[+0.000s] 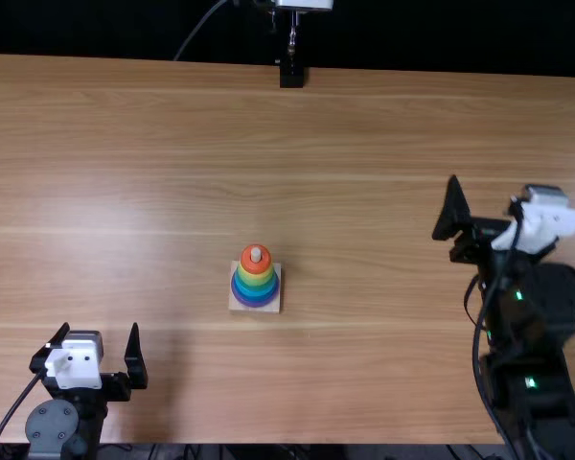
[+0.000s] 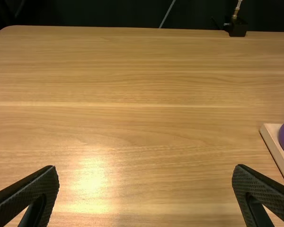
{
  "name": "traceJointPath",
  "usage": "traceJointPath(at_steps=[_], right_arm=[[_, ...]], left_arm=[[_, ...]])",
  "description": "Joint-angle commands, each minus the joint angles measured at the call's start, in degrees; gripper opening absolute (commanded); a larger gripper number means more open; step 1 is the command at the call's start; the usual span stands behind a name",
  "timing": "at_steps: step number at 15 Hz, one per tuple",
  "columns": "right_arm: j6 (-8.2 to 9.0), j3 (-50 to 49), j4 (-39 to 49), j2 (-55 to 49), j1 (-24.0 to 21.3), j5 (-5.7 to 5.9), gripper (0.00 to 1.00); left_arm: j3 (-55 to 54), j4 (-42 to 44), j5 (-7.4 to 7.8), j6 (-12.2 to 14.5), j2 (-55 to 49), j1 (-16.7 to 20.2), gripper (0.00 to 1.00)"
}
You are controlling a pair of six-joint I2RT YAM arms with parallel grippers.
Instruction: Build the Hanoi tower: stack the rings onto the peg from bottom to top in this color order: purple, dark blue, light blue, dark green, light green, yellow, orange.
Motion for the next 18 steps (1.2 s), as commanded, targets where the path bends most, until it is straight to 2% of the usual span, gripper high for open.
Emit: traceJointPath(at_steps=[1,3,4,6,7,10,11,16,18], right_arm=[[0.29,-6.0,1.9,-6.7,-2.0,-0.44,1.0],[0.18,-13.1,2.8,-15.4,-3.5,-2.76,1.0],[0.18,-16.3,2.8,-19.5,-4.5,-3.39,1.0],[-0.03,-22.9,2.5,-27.8,-5.3,-3.39,1.0],[-0.66,-26.2,2.2,-32.2,-5.3,-3.39,1.0],[-4.25,-35.3,1.9,-45.9,-5.3,-3.28,1.0],[-4.88,-36.7,1.9,-48.2,-5.3,-3.28,1.0],[-4.88,-42.5,1.2,-53.9,-5.4,-3.39,1.0],[-4.67,-42.5,-7.3,-55.5,-5.4,-3.39,1.0]], left_arm=[[-6.4,-4.5,0.22,0.3,-0.7,0.0,1.0],[-6.4,-4.5,0.22,0.3,-0.7,0.0,1.0],[-6.4,-4.5,0.22,0.3,-0.7,0.0,1.0],[-6.4,-4.5,0.22,0.3,-0.7,0.0,1.0],[-6.4,-4.5,0.22,0.3,-0.7,0.0,1.0],[-6.4,-4.5,0.22,0.3,-0.7,0.0,1.0],[-6.4,-4.5,0.22,0.3,-0.7,0.0,1.0],[-6.4,-4.5,0.22,0.3,-0.7,0.0,1.0],[-6.4,-4.5,0.22,0.3,-0.7,0.0,1.0]])
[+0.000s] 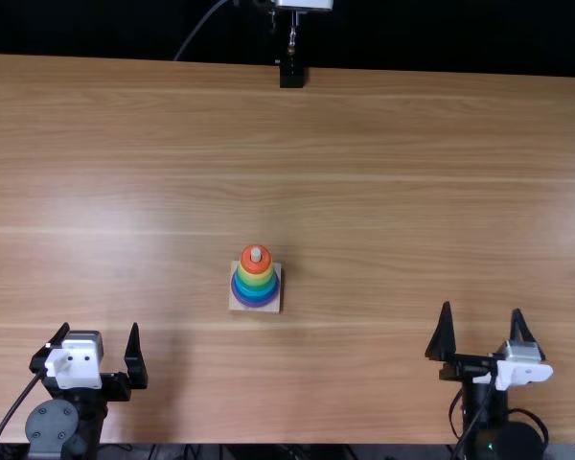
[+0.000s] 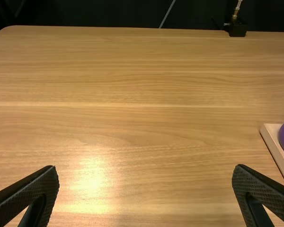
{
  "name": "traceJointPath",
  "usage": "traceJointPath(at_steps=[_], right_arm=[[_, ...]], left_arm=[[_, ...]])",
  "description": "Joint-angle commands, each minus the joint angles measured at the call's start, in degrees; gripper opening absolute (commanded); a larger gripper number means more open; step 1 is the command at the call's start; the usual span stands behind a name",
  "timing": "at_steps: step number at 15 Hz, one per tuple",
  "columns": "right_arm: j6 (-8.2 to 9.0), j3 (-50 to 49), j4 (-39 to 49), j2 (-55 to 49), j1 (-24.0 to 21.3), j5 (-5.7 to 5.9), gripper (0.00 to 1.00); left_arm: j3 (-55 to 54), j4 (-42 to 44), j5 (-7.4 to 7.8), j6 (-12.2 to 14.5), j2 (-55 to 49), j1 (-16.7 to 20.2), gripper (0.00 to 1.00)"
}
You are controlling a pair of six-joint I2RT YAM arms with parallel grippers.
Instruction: Build the Hanoi tower: stack the rings onto the peg from bottom to top in this color order: purple, dark blue, light blue, dark green, light green, yellow, orange.
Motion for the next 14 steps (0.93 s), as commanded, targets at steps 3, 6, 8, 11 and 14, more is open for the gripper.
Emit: traceJointPath(at_steps=[3,6,8,11,14], right_arm=[[-0.04,-1.0,-10.9,-1.2,-0.7,-0.76,1.0],[0.17,-1.0,-16.3,-1.2,-1.1,-0.76,1.0],[0.17,-1.0,-17.3,-1.2,-1.0,-0.87,1.0],[-0.25,-1.0,-19.7,-1.2,-1.0,-3.61,1.0],[-0.25,-1.0,-20.0,-1.2,-1.1,-6.67,1.0]], left_arm=[[-6.4,-4.5,0.22,0.3,-0.7,0.0,1.0],[-6.4,-4.5,0.22,0.3,-0.7,0.0,1.0],[-6.4,-4.5,0.22,0.3,-0.7,-0.1,1.0],[-6.4,-4.5,0.22,0.3,-0.7,0.0,1.0],[-6.4,-4.5,0.22,0.3,-0.7,0.0,1.0]])
